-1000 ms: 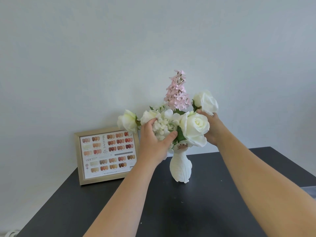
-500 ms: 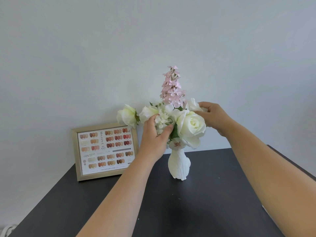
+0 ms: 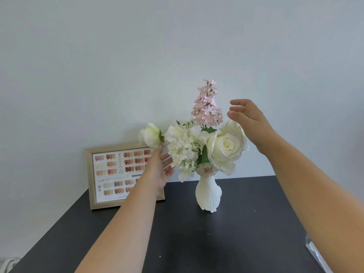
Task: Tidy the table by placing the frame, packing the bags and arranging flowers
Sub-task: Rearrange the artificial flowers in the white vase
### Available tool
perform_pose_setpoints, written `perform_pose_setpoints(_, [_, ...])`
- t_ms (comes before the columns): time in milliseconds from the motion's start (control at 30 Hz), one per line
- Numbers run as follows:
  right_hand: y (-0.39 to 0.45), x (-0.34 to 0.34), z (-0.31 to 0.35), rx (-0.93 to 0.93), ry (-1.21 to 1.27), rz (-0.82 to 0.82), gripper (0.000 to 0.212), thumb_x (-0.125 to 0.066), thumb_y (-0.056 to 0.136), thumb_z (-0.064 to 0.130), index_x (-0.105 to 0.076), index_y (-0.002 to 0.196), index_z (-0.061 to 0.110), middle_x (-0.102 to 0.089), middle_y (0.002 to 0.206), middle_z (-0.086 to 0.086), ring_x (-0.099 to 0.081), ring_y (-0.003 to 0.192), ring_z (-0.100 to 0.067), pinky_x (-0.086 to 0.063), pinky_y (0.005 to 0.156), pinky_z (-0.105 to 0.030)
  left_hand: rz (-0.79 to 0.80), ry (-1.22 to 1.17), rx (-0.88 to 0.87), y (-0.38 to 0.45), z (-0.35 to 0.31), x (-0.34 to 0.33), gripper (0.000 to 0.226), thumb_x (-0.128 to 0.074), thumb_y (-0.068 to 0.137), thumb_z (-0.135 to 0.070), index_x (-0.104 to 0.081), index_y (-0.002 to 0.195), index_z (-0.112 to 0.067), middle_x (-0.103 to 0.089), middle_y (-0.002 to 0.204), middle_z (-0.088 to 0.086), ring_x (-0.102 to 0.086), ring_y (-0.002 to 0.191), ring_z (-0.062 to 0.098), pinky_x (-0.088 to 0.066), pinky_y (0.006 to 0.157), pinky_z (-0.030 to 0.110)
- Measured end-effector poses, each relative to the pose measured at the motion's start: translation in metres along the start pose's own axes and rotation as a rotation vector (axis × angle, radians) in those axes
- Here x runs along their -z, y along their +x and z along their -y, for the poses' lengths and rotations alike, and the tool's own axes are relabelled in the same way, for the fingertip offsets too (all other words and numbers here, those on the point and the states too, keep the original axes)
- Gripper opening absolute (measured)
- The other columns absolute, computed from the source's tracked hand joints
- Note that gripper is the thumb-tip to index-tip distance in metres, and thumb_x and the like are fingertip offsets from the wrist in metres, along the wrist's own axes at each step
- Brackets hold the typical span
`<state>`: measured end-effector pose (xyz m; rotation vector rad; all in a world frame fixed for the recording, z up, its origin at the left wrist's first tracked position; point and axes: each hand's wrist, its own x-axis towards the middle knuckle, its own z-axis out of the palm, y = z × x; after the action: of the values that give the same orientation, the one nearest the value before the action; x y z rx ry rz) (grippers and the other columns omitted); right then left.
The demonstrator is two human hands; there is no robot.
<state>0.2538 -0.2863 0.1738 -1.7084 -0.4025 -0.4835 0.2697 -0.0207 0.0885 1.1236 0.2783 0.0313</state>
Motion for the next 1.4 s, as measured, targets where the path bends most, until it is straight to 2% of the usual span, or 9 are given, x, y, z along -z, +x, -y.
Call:
perform_pose_setpoints(100, [0.006,-0.003,0.003,-0.01,-0.009,0.044,0.035,-0.062,0.092,0.028,-0.053,0.126,0.032,-0.057,0.125,0.003,-0.057,0.113,-0.012,-0.043,0.079,-0.022,0.066,-0.14,-0.06,0.014,0.003,-0.01,0.043,-0.058,0.097,-0.043,-0.064,0.128,-0.014,-0.069,0.124,0.008,-0.064,0.116,0.025,-0.048,0.107,0.041])
perform_pose_setpoints(333, [0.004,-0.001,-0.004,-0.02,-0.009,0.027,0.032,-0.062,0.092,0.027,-0.055,0.123,0.032,-0.058,0.124,0.003,-0.058,0.113,-0.014,-0.045,0.087,-0.026,0.081,-0.335,-0.1,0.033,-0.015,-0.011,0.064,-0.073,0.08,-0.042,-0.062,0.135,-0.013,-0.065,0.137,0.009,-0.062,0.125,0.03,-0.045,0.11,0.049])
perform_pose_setpoints(433, [0.003,0.0,-0.005,-0.007,-0.016,0.023,0.03,-0.062,0.092,0.027,-0.055,0.12,0.034,-0.06,0.122,0.005,-0.057,0.115,-0.015,-0.045,0.094,-0.03,0.038,-0.271,-0.248,0.034,-0.028,-0.009,0.055,-0.072,0.089,-0.026,-0.057,0.139,-0.01,-0.068,0.131,0.012,-0.072,0.102,0.024,-0.057,0.096,0.043])
perform_pose_setpoints(533, [0.003,-0.001,-0.004,-0.001,-0.023,0.031,0.03,-0.062,0.091,0.027,-0.056,0.12,0.034,-0.06,0.121,0.006,-0.056,0.116,-0.016,-0.045,0.095,-0.031,-0.015,-0.143,-0.36,0.029,-0.053,-0.019,0.074,-0.073,0.09,-0.015,-0.03,0.149,-0.024,-0.07,0.115,0.011,-0.074,0.076,0.017,-0.061,0.071,0.032])
perform_pose_setpoints(700, [-0.001,-0.004,0.002,-0.017,0.003,0.049,0.03,-0.061,0.093,0.027,-0.055,0.122,0.034,-0.061,0.121,0.005,-0.058,0.112,-0.012,-0.044,0.083,-0.026,0.056,0.131,-0.481,0.014,-0.096,-0.044,0.089,-0.08,0.083,-0.014,-0.022,0.147,-0.039,-0.065,0.121,0.009,-0.07,0.082,0.018,-0.057,0.067,0.025])
perform_pose_setpoints(800, [-0.008,-0.01,0.005,-0.02,0.017,0.072,0.027,-0.059,0.094,0.025,-0.056,0.119,0.034,-0.066,0.116,0.002,-0.062,0.1,-0.012,-0.047,0.075,-0.025,0.053,0.159,-0.521,0.009,-0.107,-0.059,0.091,-0.081,0.081,-0.009,-0.023,0.147,-0.032,-0.064,0.124,0.009,-0.07,0.078,0.016,-0.058,0.073,0.027])
perform_pose_setpoints(933, [-0.015,-0.019,0.005,-0.025,0.025,0.091,0.024,-0.059,0.095,0.023,-0.057,0.114,0.035,-0.067,0.108,0.0,-0.056,0.073,-0.014,-0.044,0.058,-0.021,0.038,0.117,-0.588,0.006,-0.105,-0.073,0.09,-0.081,0.075,0.003,-0.028,0.142,-0.026,-0.056,0.134,0.013,-0.07,0.087,0.02,-0.058,0.063,0.023])
perform_pose_setpoints(1167, [-0.02,-0.02,0.003,-0.079,0.062,0.081,0.025,-0.059,0.095,0.023,-0.057,0.119,0.029,-0.064,0.099,0.0,-0.05,0.057,-0.007,-0.04,0.047,-0.015,0.049,0.267,-0.749,-0.006,-0.086,-0.091,0.091,-0.075,0.074,0.008,-0.028,0.144,-0.027,-0.05,0.128,0.006,-0.066,0.082,0.017,-0.059,0.062,0.028])
perform_pose_setpoints(1400, [-0.023,-0.017,0.004,-0.096,0.064,0.099,0.026,-0.058,0.095,0.024,-0.056,0.12,0.029,-0.065,0.104,-0.006,-0.054,0.074,-0.017,-0.045,0.056,-0.021,-0.002,0.063,-0.756,-0.011,-0.095,-0.096,0.088,-0.071,0.073,0.005,-0.027,0.142,-0.026,-0.053,0.13,0.013,-0.071,0.091,0.028,-0.061,0.067,0.028])
